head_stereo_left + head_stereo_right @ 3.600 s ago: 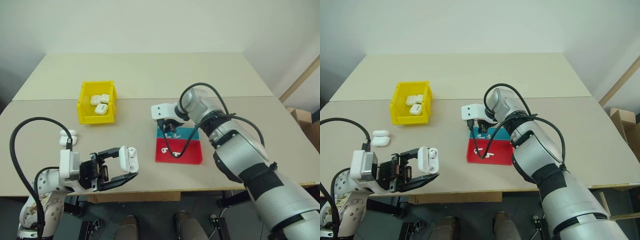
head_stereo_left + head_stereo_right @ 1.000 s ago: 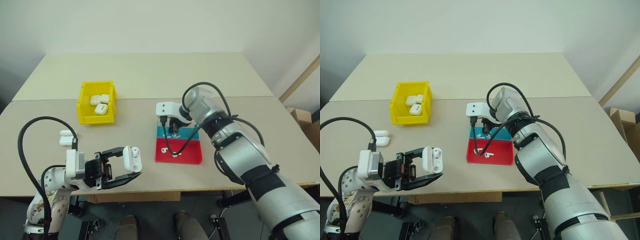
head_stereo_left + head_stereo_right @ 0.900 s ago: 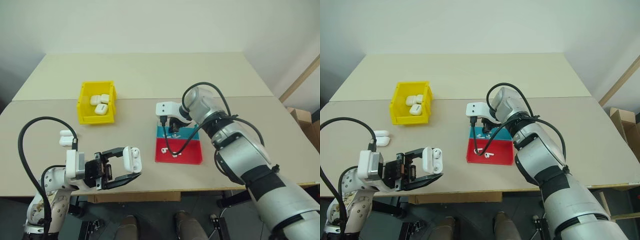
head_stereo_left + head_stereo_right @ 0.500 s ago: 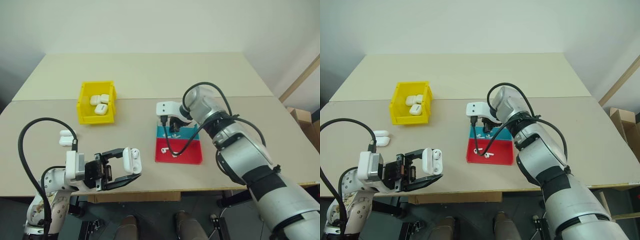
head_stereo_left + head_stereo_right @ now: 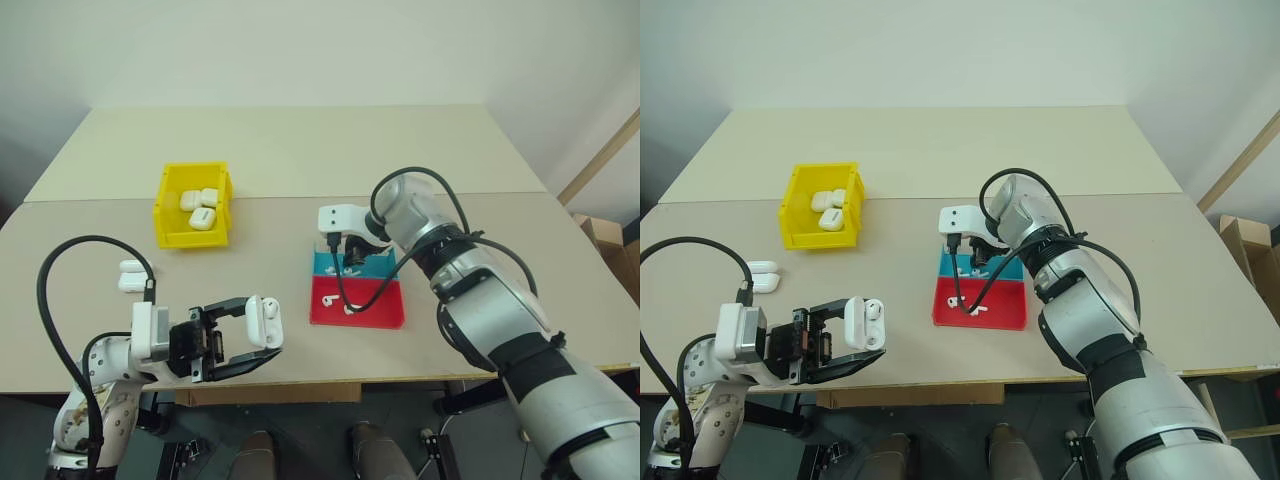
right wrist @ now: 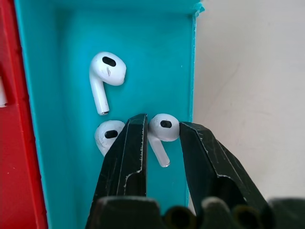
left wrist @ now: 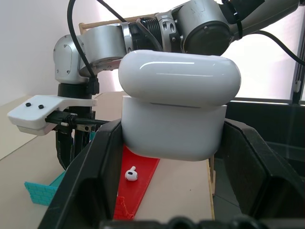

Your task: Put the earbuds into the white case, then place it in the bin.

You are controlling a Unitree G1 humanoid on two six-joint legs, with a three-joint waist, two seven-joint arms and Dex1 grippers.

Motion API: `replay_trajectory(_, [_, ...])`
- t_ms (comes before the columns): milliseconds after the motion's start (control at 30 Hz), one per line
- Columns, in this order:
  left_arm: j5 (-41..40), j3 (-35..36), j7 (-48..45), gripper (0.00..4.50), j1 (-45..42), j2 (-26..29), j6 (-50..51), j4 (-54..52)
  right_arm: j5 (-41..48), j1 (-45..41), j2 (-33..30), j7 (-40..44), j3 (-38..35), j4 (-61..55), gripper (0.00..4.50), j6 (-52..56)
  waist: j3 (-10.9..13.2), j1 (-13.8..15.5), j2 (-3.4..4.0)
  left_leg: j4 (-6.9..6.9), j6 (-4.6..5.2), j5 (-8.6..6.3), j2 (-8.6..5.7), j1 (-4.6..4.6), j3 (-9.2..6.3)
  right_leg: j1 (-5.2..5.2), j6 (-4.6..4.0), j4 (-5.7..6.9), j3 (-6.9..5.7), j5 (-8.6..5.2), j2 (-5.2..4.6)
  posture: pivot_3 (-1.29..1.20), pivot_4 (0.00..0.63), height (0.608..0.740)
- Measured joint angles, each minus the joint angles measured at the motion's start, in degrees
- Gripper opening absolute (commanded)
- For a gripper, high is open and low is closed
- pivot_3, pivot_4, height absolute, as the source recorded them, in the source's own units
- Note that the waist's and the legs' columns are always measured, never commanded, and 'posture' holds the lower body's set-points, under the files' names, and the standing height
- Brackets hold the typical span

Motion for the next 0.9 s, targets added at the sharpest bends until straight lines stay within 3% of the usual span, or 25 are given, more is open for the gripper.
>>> replay_trajectory(567, [0.00, 0.00, 0.18, 2.78, -0.12, 0.00, 0.01, 0.01, -0.04, 1.05, -0.59, 0.00, 0.29, -1.82, 1.36, -0.88, 0.00, 0.05, 0.00, 0.00, 0.00, 0.00, 0.00, 0.00, 0.00, 0.00, 0.00, 0.00, 0.00, 0.00, 0.00, 0.00, 0.150, 0.740])
replay_trajectory(633, [0.00, 0.00, 0.25, 2.78, -0.08, 0.01, 0.01, 0.01, -0.03, 1.05, -0.60, 0.27, 0.29, -1.82, 0.99, -0.88, 0.00, 0.05, 0.00, 0.00, 0.00, 0.00, 0.00, 0.00, 0.00, 0.00, 0.00, 0.00, 0.00, 0.00, 0.00, 0.00, 0.150, 0.740])
replay_trajectory(900, [-0.01, 0.01, 0.43, 2.78, -0.05, 0.05, 0.02, 0.01, 0.05, 1.07, -0.70, -0.08, 0.11, -2.54, 0.99, -0.79, 0.00, 0.05, 0.00, 0.00, 0.00, 0.00, 0.00, -0.01, 0.00, 0.00, 0.00, 0.00, 0.00, 0.00, 0.00, 0.00, 0.150, 0.740])
